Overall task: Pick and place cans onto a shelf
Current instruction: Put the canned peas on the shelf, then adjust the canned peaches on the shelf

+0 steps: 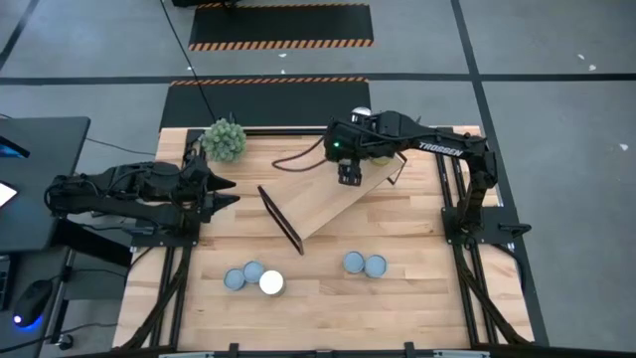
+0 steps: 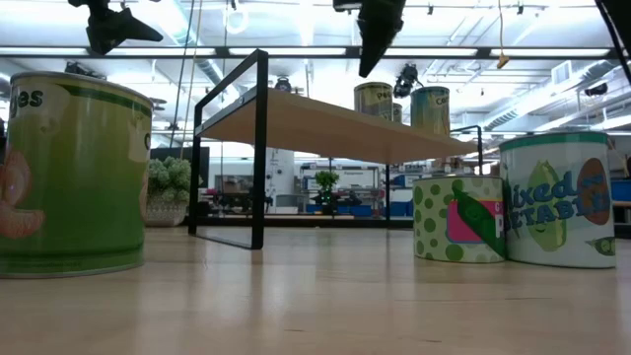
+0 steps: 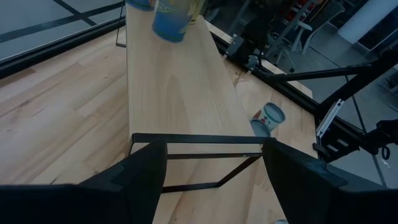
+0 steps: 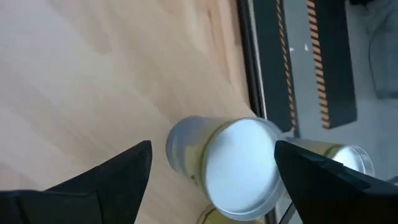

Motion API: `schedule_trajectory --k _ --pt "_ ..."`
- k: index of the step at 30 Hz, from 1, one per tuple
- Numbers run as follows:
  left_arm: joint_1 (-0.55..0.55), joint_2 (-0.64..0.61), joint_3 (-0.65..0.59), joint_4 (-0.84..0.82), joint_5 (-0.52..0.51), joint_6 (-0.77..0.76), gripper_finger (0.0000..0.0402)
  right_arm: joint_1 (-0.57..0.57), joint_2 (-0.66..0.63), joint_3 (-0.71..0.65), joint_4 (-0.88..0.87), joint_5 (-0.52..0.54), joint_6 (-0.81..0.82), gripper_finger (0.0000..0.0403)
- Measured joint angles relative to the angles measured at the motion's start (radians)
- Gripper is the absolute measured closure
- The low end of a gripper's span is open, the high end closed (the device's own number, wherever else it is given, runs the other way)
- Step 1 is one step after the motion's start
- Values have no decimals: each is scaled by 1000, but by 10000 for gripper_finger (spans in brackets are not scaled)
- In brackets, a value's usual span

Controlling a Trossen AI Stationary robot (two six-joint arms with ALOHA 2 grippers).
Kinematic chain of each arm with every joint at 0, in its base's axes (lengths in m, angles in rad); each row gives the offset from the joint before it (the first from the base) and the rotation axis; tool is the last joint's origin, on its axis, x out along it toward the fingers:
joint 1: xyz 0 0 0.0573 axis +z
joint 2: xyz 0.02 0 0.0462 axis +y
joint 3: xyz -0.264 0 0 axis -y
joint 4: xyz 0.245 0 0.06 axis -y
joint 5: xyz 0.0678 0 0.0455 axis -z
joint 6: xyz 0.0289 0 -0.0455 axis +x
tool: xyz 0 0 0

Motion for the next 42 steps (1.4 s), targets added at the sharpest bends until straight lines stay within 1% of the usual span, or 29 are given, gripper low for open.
schedule_trajectory --k 8,12,24,28,31,33,36,40,42 --pt "0 0 0 0 0 0 132 -1 1 -69 4 133 -116 56" --pt "0 0 0 0 0 0 132 -12 1 -86 33 137 -174 56" --pt "0 0 0 0 0 0 132 -91 0 -86 94 145 -227 56" --pt "0 0 0 0 0 -1 132 -88 1 -63 91 134 -195 56" --pt "0 0 0 0 0 -5 132 -77 1 -9 86 129 -148 56" --pt "0 0 0 0 0 -5 132 -83 1 33 87 108 -120 56" --pt "0 0 0 0 0 0 132 -131 -1 74 96 68 -71 56" --pt "0 0 0 0 0 -1 132 -213 -1 77 130 5 24 56" --pt "0 0 0 0 0 -1 132 -255 -1 78 160 -10 91 55"
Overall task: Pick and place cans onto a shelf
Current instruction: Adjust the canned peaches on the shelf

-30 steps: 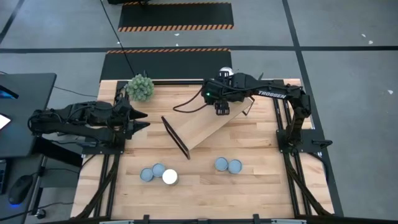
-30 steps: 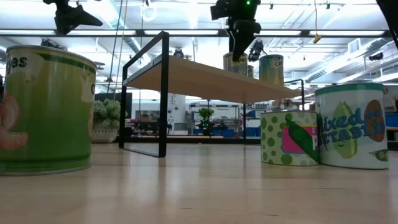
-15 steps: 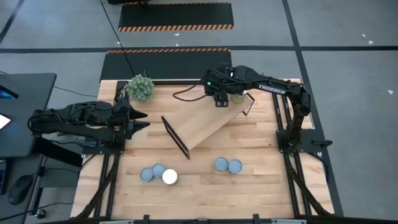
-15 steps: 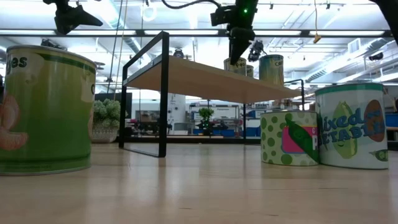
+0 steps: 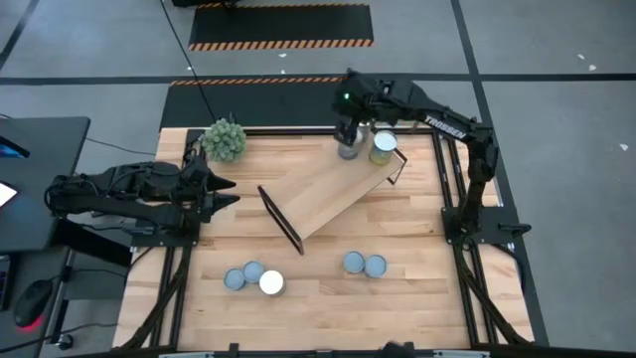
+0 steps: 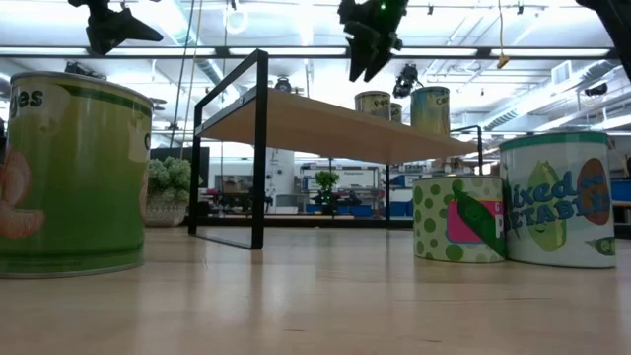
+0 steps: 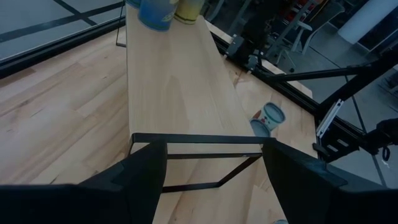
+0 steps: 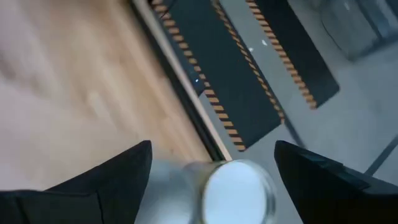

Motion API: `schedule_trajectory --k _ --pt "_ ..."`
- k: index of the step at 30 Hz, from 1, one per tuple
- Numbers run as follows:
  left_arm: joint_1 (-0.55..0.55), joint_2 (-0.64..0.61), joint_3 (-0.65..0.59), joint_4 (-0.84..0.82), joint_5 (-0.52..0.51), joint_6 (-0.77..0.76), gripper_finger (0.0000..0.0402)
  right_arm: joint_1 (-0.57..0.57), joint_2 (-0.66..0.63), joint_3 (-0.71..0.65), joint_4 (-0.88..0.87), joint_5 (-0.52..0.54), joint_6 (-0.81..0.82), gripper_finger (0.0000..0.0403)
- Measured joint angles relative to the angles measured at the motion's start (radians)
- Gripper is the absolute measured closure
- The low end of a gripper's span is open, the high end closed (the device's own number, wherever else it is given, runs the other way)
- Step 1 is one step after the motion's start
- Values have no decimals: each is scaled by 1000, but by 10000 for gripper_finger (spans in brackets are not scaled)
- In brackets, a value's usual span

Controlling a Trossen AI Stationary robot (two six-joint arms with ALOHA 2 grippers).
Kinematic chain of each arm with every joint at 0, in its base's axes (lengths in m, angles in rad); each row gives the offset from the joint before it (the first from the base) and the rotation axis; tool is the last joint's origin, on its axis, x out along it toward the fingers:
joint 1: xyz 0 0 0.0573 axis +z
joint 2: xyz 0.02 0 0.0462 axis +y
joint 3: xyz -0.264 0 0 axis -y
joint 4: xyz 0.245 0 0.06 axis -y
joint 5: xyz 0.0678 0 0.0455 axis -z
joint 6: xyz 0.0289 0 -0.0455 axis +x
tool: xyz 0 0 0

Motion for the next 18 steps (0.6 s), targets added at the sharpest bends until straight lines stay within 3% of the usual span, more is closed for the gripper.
schedule_trajectory --k 7,18 --pt "0 0 0 0 0 -6 132 -141 0 0 43 -49 107 55" --pt "0 0 0 0 -29 1 132 -270 12 -11 43 -162 97 55"
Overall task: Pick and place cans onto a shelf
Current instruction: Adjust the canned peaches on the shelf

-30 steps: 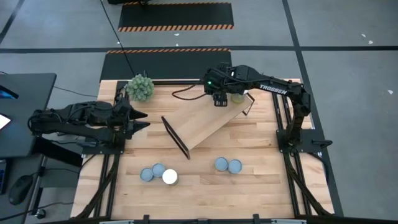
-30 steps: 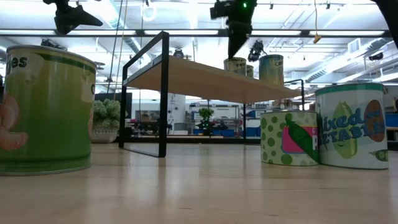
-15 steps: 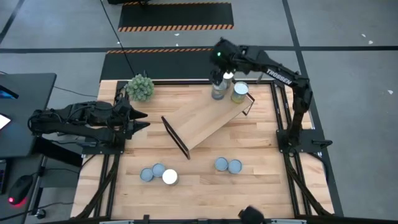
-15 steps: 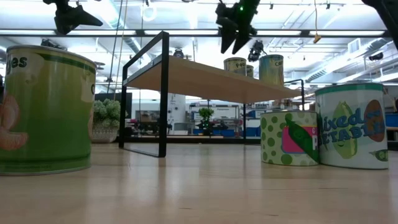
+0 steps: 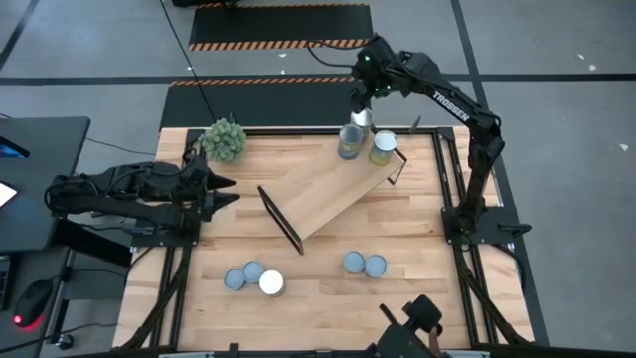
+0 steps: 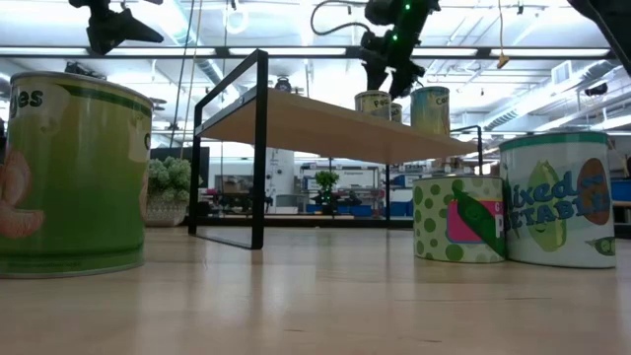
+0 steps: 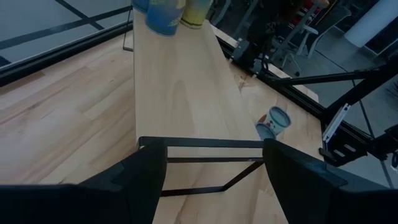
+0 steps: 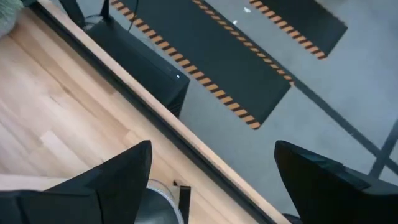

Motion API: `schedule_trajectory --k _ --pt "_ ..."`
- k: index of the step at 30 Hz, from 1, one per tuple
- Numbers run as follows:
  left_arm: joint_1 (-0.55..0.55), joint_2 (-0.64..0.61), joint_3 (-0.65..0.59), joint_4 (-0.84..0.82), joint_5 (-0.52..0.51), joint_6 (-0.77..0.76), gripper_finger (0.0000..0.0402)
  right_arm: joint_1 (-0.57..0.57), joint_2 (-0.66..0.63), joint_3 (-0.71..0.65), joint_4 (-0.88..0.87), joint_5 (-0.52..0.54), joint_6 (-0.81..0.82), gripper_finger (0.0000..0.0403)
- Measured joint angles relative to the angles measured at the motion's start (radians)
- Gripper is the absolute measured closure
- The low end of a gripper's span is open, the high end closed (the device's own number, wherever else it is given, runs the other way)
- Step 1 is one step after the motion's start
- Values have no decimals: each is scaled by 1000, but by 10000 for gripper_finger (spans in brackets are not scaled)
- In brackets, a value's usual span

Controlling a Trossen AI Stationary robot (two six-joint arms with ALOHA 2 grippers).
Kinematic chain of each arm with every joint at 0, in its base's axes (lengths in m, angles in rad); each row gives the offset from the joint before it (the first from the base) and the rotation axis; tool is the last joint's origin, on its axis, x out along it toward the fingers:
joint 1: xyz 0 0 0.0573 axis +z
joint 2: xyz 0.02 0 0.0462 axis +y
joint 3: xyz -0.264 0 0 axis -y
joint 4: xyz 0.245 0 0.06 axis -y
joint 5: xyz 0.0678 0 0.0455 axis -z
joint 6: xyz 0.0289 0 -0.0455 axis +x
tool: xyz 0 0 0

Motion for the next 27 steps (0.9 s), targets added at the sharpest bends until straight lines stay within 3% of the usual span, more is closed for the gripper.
schedule_trajectory --k 4,27 --pt "0 0 0 0 -9 0 132 -14 24 0 -3 -43 -6 55" --pt "0 0 0 0 -9 1 132 -14 74 3 -110 -50 -45 56"
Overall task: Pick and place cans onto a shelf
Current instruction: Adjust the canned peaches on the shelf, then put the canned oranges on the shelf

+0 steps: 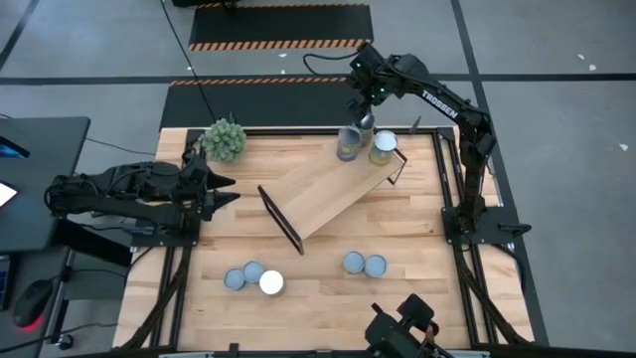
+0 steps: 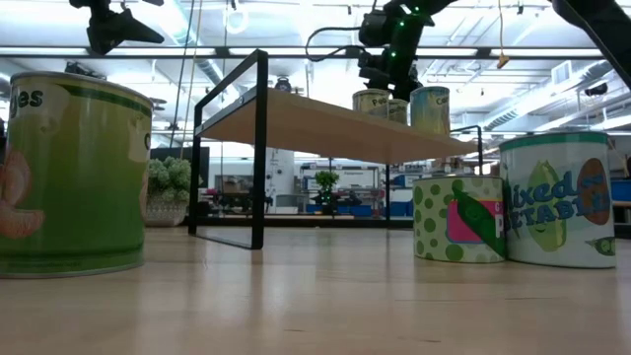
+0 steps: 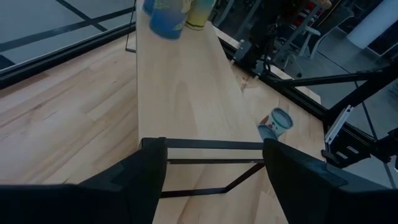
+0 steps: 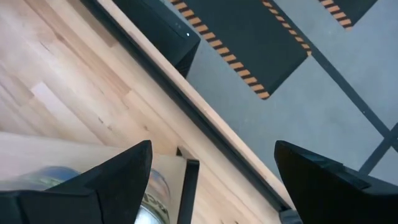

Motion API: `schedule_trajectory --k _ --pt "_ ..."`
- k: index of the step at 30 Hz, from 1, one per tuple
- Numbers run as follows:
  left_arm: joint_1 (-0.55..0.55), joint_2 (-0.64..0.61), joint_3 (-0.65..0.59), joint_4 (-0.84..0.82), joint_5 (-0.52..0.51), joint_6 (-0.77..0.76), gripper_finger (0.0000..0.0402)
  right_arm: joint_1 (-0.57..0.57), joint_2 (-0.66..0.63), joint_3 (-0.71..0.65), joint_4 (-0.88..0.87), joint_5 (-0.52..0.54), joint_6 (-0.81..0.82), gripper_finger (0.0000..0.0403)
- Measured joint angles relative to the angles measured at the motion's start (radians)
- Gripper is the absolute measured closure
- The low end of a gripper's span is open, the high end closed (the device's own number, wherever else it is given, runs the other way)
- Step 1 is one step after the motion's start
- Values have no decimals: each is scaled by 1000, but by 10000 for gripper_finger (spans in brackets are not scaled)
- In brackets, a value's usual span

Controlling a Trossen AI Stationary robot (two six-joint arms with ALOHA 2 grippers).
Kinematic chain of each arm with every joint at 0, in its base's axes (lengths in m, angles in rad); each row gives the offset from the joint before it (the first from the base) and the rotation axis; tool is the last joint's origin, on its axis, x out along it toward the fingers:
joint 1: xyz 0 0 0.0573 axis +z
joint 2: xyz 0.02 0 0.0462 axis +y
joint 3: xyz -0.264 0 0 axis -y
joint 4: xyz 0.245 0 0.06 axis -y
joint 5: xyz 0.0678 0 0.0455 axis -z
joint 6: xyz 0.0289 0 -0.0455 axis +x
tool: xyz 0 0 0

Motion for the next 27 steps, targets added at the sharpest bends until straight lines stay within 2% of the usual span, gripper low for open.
schedule_trajectory --k 11,15,27 --pt "0 0 0 0 0 0 132 2 -14 6 -24 42 -41 56" --pt "0 0 0 0 0 0 132 8 -17 46 -24 59 -41 56" --pt "0 0 0 1 0 -1 132 113 -20 103 31 11 -70 56"
